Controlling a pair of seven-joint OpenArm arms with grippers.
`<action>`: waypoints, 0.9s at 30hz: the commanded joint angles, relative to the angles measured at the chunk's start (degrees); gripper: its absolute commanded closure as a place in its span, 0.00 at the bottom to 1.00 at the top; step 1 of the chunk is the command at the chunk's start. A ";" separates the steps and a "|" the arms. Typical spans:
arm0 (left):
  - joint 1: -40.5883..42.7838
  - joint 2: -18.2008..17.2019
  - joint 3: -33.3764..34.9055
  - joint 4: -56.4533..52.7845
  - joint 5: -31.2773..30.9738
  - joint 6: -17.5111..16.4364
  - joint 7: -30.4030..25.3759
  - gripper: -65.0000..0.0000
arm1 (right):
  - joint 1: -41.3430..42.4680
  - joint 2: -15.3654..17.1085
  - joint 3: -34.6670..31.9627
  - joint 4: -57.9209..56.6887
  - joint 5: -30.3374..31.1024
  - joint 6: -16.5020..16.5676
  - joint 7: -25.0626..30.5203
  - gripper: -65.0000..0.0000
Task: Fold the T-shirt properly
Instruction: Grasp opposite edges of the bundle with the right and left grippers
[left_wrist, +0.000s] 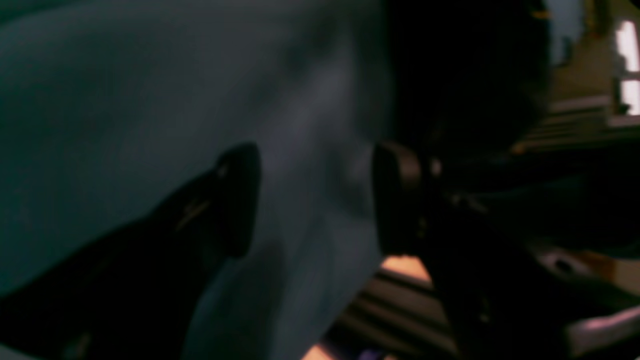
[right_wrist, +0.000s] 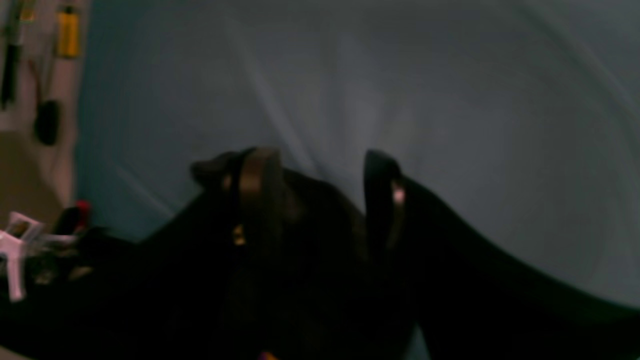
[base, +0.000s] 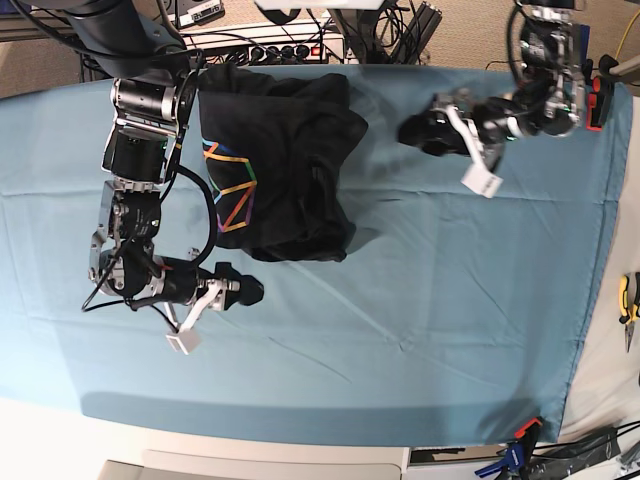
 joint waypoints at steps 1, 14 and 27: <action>0.48 0.46 1.16 0.83 -0.13 0.02 0.50 0.43 | 1.90 0.50 0.11 0.31 2.51 0.59 0.68 0.54; 1.01 6.64 14.29 0.83 2.89 0.22 -0.17 0.43 | 1.36 6.29 0.04 -0.28 7.23 2.03 0.68 0.54; 0.96 6.64 14.27 0.83 4.20 0.20 -0.55 0.43 | 1.22 7.93 -0.04 -15.89 16.48 5.16 0.68 0.50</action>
